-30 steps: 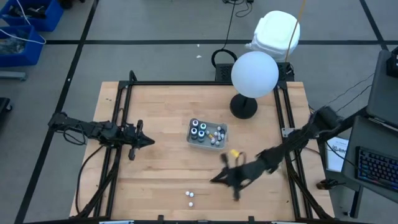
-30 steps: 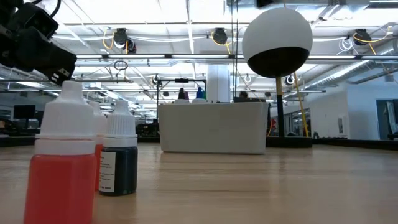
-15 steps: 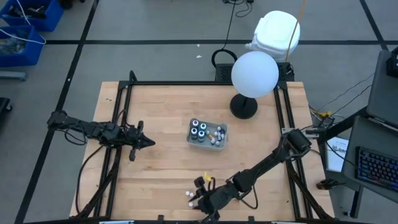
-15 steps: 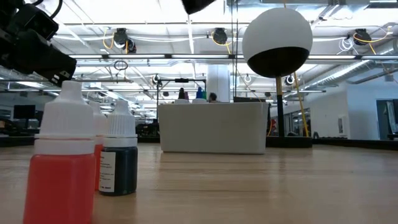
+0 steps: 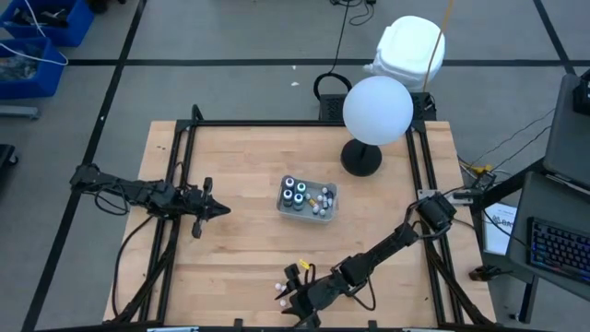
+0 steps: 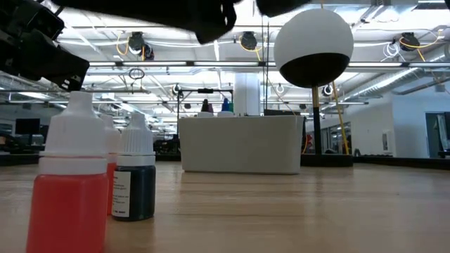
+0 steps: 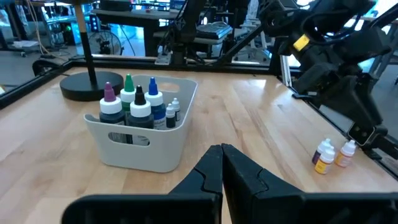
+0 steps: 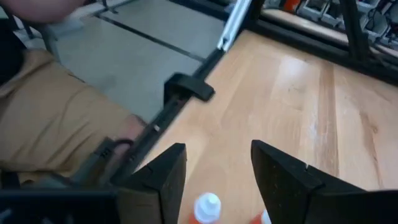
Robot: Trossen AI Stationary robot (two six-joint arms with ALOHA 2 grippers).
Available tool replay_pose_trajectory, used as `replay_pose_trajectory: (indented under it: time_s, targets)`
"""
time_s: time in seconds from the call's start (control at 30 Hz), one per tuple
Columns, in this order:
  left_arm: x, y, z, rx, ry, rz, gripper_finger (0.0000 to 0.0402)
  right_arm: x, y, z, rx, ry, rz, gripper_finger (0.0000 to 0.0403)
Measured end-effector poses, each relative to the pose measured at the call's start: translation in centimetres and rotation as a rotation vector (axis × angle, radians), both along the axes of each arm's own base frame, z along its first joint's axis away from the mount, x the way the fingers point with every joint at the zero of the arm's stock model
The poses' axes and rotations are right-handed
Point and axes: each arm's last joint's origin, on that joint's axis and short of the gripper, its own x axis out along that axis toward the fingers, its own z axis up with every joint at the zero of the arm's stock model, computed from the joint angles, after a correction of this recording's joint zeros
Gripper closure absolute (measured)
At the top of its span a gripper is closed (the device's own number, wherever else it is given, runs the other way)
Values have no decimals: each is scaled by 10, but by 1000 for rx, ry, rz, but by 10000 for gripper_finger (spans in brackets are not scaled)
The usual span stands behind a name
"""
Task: Pick & Place food coloring
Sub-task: Put the small orange food coloring bottle into the gray bin
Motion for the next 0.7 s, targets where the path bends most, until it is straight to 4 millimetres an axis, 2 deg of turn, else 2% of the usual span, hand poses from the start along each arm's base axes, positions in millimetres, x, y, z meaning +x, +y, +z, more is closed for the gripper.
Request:
replay_pose_trajectory:
  time_s: [0.13, 0.37, 0.7]
  targets:
    - [0, 0, 0, 1, -1, 0, 391, -1, 3, -6, -9, 14, 7, 241]
    - [0, 0, 0, -3, -3, 0, 391, 4, 0, -31, -1, 51, -19, 247]
    - [0, 0, 1, -3, -5, 0, 391, 5, 0, -42, -4, 74, -28, 248]
